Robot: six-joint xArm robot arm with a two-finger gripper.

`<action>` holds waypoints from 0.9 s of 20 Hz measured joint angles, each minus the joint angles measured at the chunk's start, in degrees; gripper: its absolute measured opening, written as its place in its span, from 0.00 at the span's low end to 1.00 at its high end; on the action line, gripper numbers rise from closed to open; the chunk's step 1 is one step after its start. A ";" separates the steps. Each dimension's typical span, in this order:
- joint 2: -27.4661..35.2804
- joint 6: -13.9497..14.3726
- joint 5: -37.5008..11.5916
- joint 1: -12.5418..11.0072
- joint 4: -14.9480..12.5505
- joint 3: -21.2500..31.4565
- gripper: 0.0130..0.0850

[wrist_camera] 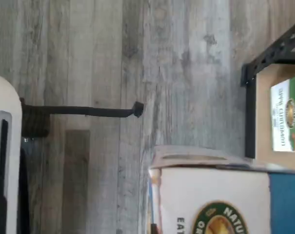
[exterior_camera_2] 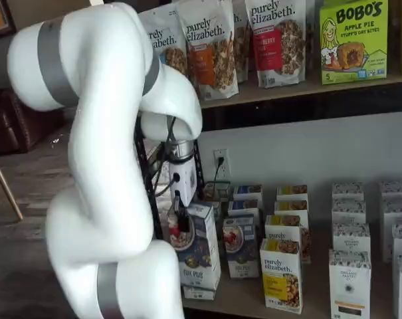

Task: Pick up the blue and white box that is on the bottom shelf, the second box from the left

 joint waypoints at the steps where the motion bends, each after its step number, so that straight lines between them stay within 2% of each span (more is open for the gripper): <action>1: -2.12 -0.10 1.43 -0.38 -0.11 0.23 0.50; 5: -9.00 -0.44 7.16 -1.89 -0.82 0.20 0.50; 10: -14.66 -1.85 16.34 -4.26 -0.89 -2.59 0.50; 14: -16.44 -2.32 21.58 -5.50 -1.65 -5.41 0.50; 18: -17.14 -3.14 24.72 -6.63 -1.73 -7.48 0.50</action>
